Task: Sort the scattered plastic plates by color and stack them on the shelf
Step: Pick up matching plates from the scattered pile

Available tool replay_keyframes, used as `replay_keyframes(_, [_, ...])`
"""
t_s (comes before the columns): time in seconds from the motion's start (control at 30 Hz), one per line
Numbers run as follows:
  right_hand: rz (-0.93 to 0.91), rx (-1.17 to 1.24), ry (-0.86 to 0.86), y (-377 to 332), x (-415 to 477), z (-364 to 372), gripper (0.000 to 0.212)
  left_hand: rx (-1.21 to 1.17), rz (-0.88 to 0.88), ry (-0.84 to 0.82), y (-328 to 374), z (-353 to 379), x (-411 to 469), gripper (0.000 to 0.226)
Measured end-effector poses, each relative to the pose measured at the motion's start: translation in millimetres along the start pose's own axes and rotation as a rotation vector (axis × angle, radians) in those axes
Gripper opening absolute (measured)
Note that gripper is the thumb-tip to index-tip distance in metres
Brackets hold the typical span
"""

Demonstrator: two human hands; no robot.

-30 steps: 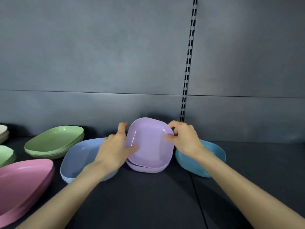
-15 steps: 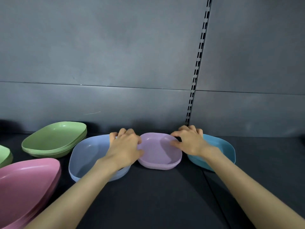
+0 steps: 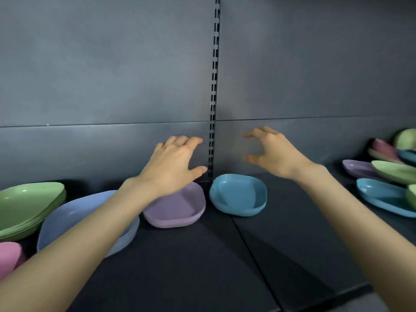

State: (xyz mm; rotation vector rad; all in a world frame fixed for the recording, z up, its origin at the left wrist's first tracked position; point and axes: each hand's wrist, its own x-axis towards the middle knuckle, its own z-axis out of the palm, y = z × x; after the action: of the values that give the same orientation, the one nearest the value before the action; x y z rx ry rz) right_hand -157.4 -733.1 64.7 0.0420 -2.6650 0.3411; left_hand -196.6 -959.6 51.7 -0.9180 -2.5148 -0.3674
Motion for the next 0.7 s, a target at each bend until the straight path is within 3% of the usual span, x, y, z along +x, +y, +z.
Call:
replay_keyframes(0.33, [0.199,-0.148,0.159,112,-92,-114,0.053,-0.019,0.290,0.065,146,-4,54,0.068])
replay_keyframes(0.7, [0.277,-0.253,0.108,255,-195,-203,0.048,-0.112,0.335,0.015,335,45,75,0.062])
